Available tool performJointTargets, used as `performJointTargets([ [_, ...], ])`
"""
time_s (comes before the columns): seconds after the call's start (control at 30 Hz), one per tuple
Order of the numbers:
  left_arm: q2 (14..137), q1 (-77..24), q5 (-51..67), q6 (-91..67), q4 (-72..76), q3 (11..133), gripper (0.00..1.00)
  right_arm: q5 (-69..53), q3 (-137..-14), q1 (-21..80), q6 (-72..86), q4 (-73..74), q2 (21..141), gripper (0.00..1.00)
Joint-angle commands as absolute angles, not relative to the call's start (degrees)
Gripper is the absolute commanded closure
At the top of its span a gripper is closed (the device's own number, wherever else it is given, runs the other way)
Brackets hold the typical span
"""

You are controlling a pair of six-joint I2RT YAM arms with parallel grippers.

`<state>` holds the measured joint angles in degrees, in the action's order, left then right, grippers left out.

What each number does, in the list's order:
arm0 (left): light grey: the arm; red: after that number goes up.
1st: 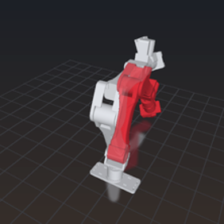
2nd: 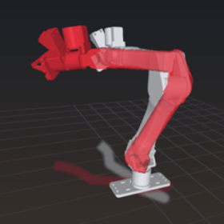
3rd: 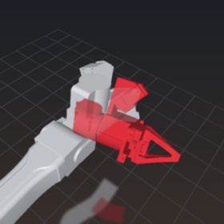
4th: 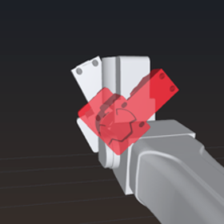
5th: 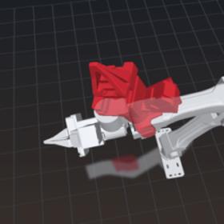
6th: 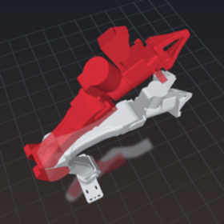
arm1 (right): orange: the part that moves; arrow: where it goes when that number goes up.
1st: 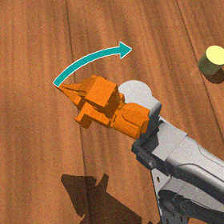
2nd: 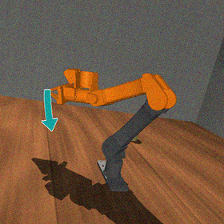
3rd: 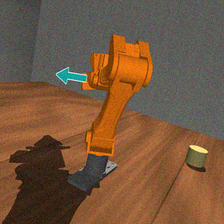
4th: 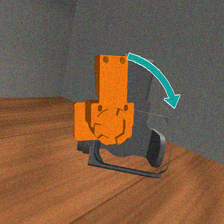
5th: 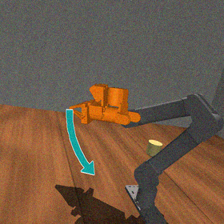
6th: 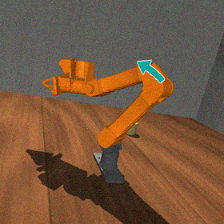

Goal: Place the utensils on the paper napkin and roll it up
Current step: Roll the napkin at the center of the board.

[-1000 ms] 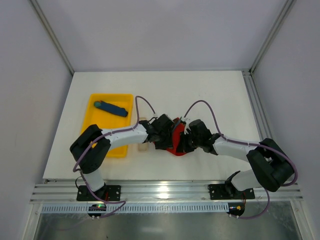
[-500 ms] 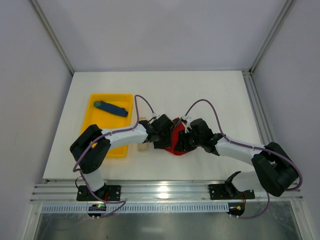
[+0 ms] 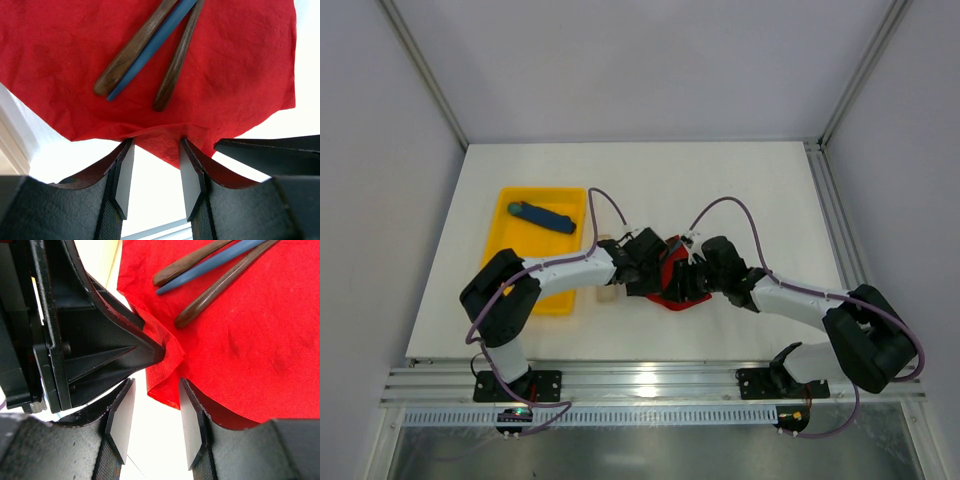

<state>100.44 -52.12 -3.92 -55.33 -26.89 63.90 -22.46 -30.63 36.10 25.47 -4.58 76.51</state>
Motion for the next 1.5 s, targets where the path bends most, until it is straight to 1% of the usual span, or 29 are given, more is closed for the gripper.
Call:
performJointTargets([
  [0.0,99.05,-52.38,-5.71,-56.51,-27.07,66.09,0.55,-23.73,-30.59,35.86,26.10,-9.58,76.99,0.52],
  [0.27,98.96,-52.30,-6.59,-57.39,-27.25,66.80,0.55,-22.85,-31.55,35.86,26.19,-10.63,79.45,0.52],
  [0.43,99.14,-52.29,-6.94,-57.39,-27.86,67.32,0.55,-22.06,-31.73,35.86,26.37,-11.69,81.21,0.54],
  [0.53,99.32,-52.21,-7.03,-57.31,-27.86,67.32,0.55,-21.62,-31.73,35.86,26.46,-12.39,81.56,0.62],
  [0.6,99.32,-52.12,-7.29,-57.39,-27.95,67.24,0.55,-21.36,-31.73,35.86,26.28,-12.92,81.39,0.70],
  [0.63,99.32,-52.12,-7.29,-57.48,-27.95,67.24,0.55,-21.10,-31.73,35.86,26.11,-13.01,81.30,0.72],
  [0.83,98.70,-51.33,-8.96,-57.66,-29.18,67.32,0.55,-20.57,-32.61,35.86,25.66,-13.09,82.09,0.72],
  [0.97,98.00,-50.89,-10.80,-57.04,-30.58,67.67,0.55,-20.57,-33.22,35.86,25.49,-13.09,83.50,0.76],
  [1.47,98.61,-50.27,-12.66,-55.28,-31.46,67.24,0.57,-20.30,-34.28,35.86,24.87,-11.96,85.96,0.76],
])
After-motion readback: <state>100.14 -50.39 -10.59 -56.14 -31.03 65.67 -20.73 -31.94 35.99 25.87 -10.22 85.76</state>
